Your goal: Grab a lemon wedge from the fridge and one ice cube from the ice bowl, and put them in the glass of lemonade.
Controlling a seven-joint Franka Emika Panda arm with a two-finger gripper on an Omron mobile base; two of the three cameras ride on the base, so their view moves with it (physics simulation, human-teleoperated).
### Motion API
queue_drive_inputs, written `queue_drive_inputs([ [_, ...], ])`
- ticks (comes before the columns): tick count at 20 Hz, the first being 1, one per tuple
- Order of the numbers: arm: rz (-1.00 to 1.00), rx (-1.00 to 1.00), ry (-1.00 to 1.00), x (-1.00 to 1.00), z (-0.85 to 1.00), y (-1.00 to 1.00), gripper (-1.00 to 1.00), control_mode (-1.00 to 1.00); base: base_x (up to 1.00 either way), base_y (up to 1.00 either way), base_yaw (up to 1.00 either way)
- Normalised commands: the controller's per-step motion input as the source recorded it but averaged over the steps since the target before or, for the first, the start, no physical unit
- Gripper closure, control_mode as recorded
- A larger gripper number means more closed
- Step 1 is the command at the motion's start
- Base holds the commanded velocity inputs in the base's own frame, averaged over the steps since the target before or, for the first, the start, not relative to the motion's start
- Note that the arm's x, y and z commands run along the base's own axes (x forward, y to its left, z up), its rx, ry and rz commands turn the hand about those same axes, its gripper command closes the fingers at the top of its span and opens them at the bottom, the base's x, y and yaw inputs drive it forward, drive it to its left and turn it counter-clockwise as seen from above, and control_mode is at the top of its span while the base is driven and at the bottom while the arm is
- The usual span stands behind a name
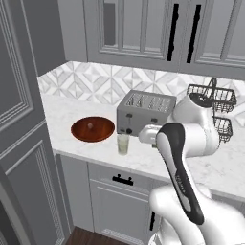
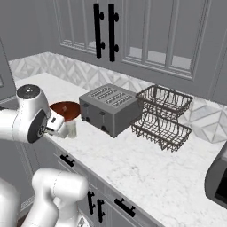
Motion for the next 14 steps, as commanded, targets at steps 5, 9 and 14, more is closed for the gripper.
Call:
queue_drive_inputs([
  [5,-0.02,-0.04,0.38,1.0,0.02,0.19,1.0,-1.0,0.0,0.0,0.0],
  [9,-0.02,-0.08,0.42,1.0,-0.27,0.07,1.0,-1.0,0.0,0.0,0.0],
  [14,-0.02,-0.06,0.09,0.69,-0.59,0.1,1.0,-1.0,0.0,0.0,0.0],
])
